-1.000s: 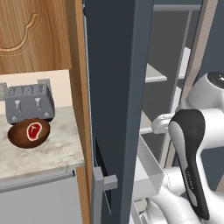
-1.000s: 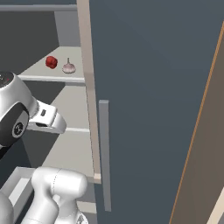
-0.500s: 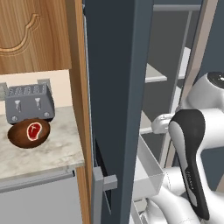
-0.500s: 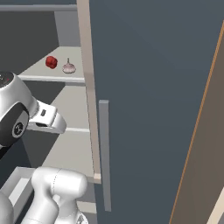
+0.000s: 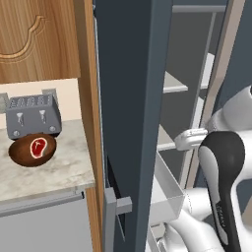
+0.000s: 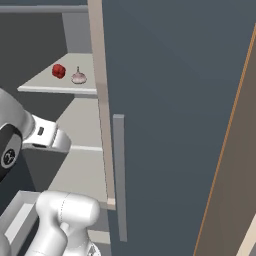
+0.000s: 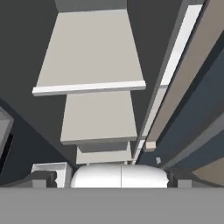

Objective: Take the steak, bell pepper, and garlic from the freezer and place them in the bowl on the counter.

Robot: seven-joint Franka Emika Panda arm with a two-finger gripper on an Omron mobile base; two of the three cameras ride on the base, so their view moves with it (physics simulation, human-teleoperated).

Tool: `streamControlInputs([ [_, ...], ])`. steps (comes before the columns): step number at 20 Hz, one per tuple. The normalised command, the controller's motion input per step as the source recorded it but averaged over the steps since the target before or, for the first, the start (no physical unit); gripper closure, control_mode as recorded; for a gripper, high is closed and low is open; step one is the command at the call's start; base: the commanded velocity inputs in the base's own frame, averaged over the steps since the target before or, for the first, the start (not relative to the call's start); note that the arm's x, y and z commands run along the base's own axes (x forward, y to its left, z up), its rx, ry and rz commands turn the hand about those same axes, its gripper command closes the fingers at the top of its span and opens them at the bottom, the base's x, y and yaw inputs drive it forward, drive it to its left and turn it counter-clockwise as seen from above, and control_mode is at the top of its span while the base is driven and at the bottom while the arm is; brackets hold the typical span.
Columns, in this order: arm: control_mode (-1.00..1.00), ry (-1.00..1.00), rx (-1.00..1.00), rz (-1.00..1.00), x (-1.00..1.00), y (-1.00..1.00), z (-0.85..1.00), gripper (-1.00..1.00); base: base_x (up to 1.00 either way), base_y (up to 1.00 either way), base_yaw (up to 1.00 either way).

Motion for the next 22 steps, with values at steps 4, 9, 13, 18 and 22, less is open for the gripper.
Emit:
streamControlInputs([
  [4, -1.0, -0.26, 0.0, 0.0, 0.0, 0.0, 0.43, -1.0, 0.0, 0.0, 0.0],
  [9, -1.0, -0.24, 0.0, 0.0, 0.0, 0.0, 0.47, -1.0, 0.0, 0.0, 0.0],
  [13, -1.0, -0.24, 0.0, 0.0, 0.02, 0.0, 0.43, -1.0, 0.0, 0.0, 0.0],
  [18, -1.0, -0.2, 0.0, 0.0, 0.17, 0.0, 0.47, -1.0, 0.0, 0.0, 0.0],
  [22, -1.0, -0.02, 0.0, 0.0, 0.4, 0.02, 0.38, -1.0, 0.0, 0.0, 0.0],
])
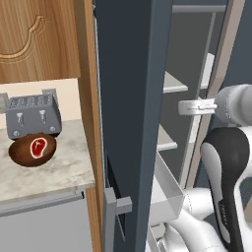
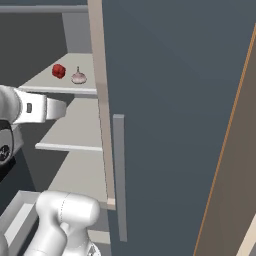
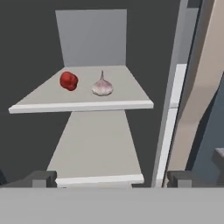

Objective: Take the steak, bell pepper, and garlic from the freezer and place them in the bowl on the counter.

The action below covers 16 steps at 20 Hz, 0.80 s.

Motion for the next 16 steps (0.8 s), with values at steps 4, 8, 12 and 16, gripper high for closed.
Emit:
streamControlInputs([
  [4, -1.0, 0.0, 0.0, 0.0, 0.39, 0.0, 0.32, -1.0, 0.0, 0.0, 0.0],
  [8, -1.0, 0.05, 0.0, 0.0, 0.33, 0.0, 0.19, -1.0, 0.0, 0.0, 0.0],
  [12, -1.0, 0.1, 0.0, 0.0, 0.37, 0.02, 0.0, -1.0, 0.0, 0.0, 0.0],
  [16, -1.0, 0.07, 0.0, 0.0, 0.45, 0.03, 0.0, -1.0, 0.0, 0.0, 0.0],
])
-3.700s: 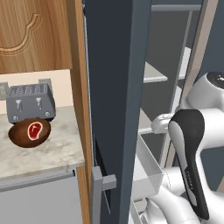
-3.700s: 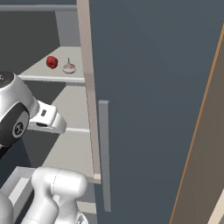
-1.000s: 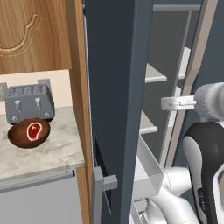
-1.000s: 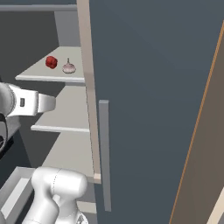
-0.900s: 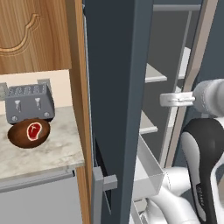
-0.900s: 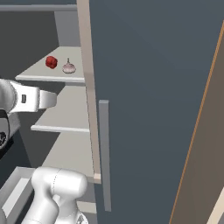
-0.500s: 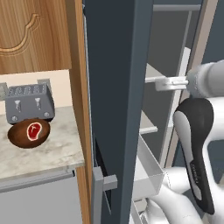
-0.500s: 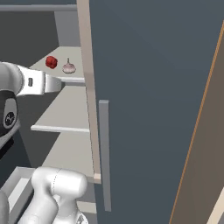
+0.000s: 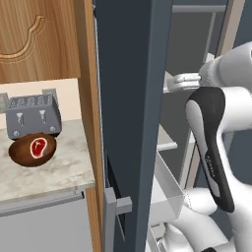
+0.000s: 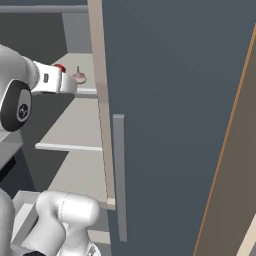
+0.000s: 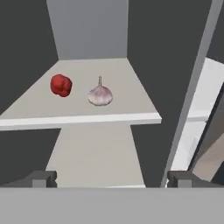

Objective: Take the steak, bell pepper, and garlic from the freezer and place them in the bowl on the counter.

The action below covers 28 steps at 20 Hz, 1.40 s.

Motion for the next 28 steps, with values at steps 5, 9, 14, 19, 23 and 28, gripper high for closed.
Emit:
streamControlInputs([
  [5, -1.0, 0.0, 0.0, 0.0, 0.47, 0.22, 0.0, -1.0, 0.0, 0.0, 0.0],
  [9, -1.0, 0.0, 0.0, 0.0, 0.5, 0.15, 0.0, -1.0, 0.0, 0.0, 0.0],
  [14, -1.0, 0.02, 0.0, 0.0, 0.45, 0.13, -0.02, -1.0, 0.0, 0.0, 0.0],
  [19, -1.0, 0.01, 0.0, 0.0, 0.36, 0.15, -0.1, -1.0, 0.0, 0.0, 0.0],
  [23, -1.0, 0.0, 0.0, 0.0, 0.27, 0.05, -0.05, -1.0, 0.0, 0.0, 0.0],
  [28, -1.0, 0.0, 0.0, 0.0, 0.3, 0.0, -0.07, -1.0, 0.0, 0.0, 0.0],
])
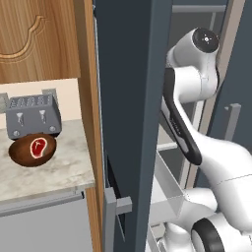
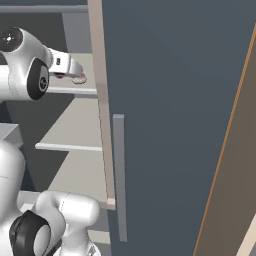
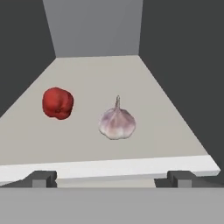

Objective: Take the steak, bell pepper, and garlic from the freezer and place them in the bowl on the counter.

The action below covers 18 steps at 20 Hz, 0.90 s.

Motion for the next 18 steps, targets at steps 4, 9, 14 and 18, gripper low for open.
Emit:
streamControlInputs([
  [4, -1.0, 0.0, 0.0, 0.0, 0.3, 0.0, -0.2, -1.0, 0.0, 0.0, 0.0],
  [9, -1.0, 0.0, 0.0, 0.02, 0.37, 0.0, -0.33, -1.0, 0.0, 0.0, 0.0],
  [14, -1.0, 0.0, 0.0, 0.01, 0.36, 0.0, -0.22, -1.0, 0.0, 0.0, 0.0],
  [18, -1.0, 0.0, 0.0, 0.01, 0.37, 0.0, -0.14, -1.0, 0.0, 0.0, 0.0],
])
